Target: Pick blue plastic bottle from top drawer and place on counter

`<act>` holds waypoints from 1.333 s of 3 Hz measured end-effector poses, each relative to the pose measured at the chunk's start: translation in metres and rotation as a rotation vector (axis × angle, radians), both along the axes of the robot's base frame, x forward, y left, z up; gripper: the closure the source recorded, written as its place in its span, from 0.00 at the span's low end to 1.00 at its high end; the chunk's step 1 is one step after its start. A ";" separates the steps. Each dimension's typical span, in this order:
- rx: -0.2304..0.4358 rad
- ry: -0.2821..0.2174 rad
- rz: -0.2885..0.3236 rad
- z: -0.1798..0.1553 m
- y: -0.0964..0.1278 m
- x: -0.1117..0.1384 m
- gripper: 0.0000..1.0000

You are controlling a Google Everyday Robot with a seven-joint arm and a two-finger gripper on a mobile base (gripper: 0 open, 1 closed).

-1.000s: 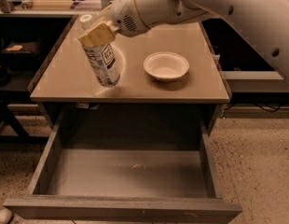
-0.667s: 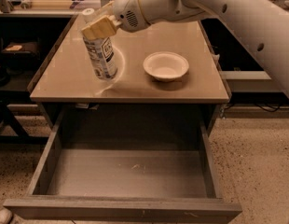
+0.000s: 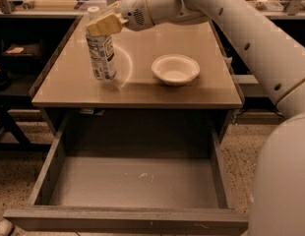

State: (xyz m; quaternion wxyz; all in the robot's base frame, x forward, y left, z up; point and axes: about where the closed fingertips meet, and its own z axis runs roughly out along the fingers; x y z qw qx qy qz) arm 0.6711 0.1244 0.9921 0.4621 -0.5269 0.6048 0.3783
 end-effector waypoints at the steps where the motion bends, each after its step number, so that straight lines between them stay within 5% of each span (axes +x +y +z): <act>1: -0.002 0.032 0.006 -0.010 0.000 0.012 1.00; 4: 0.015 0.057 -0.017 -0.031 -0.008 0.021 1.00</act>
Offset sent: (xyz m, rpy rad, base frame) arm 0.0291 -0.0093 -0.0282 -0.0077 0.0788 0.0003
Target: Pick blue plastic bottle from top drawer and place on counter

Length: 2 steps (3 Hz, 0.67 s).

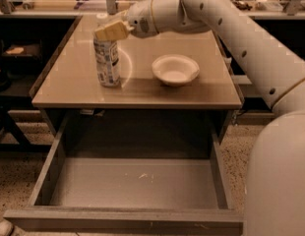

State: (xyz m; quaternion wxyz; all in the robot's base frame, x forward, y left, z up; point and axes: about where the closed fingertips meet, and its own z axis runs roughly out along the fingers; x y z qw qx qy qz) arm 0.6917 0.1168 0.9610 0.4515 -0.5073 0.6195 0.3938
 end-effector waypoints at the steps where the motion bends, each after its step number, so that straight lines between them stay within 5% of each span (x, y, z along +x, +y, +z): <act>1: 0.000 0.000 0.000 0.001 0.000 0.000 0.87; 2: 0.000 0.000 0.000 0.001 0.000 0.000 0.64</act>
Offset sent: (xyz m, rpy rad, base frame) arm 0.0000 0.0001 0.0007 0.0000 0.0000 0.0002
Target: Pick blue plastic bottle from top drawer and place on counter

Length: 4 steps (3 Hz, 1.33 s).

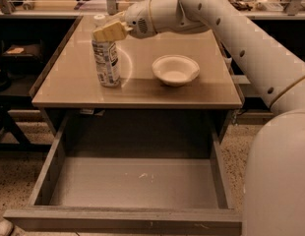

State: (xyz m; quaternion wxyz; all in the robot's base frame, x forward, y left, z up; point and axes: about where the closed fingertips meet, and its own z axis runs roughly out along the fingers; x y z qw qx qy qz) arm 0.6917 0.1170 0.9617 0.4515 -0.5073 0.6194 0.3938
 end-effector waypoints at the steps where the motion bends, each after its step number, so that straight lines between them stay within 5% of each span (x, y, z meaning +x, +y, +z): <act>1: 0.000 0.000 0.000 0.000 0.000 0.000 0.41; 3: 0.000 0.000 0.000 0.000 0.000 0.000 0.00; 4: 0.002 0.001 0.000 0.001 0.000 0.000 0.00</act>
Offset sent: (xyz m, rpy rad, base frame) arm 0.0000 0.0000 0.0000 0.0000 0.0000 0.0000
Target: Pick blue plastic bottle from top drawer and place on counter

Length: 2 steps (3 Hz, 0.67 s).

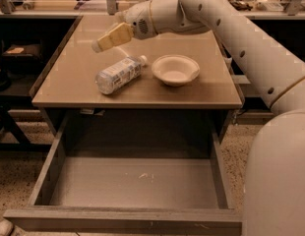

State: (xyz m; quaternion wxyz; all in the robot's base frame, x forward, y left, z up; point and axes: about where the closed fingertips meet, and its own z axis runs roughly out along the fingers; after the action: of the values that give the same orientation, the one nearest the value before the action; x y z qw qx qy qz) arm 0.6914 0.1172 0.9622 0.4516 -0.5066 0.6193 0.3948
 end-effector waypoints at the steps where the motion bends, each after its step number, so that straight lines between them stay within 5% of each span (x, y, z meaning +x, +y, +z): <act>1: -0.046 0.007 -0.015 0.015 -0.012 -0.002 0.00; 2: -0.152 -0.011 -0.115 0.053 -0.053 -0.012 0.00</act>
Offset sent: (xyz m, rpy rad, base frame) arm -0.0378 -0.1225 0.1409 -0.3015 -0.0778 -0.2719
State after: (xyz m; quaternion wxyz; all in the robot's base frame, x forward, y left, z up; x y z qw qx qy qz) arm 0.6789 0.0639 1.0148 0.4371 -0.5053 0.6730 0.3173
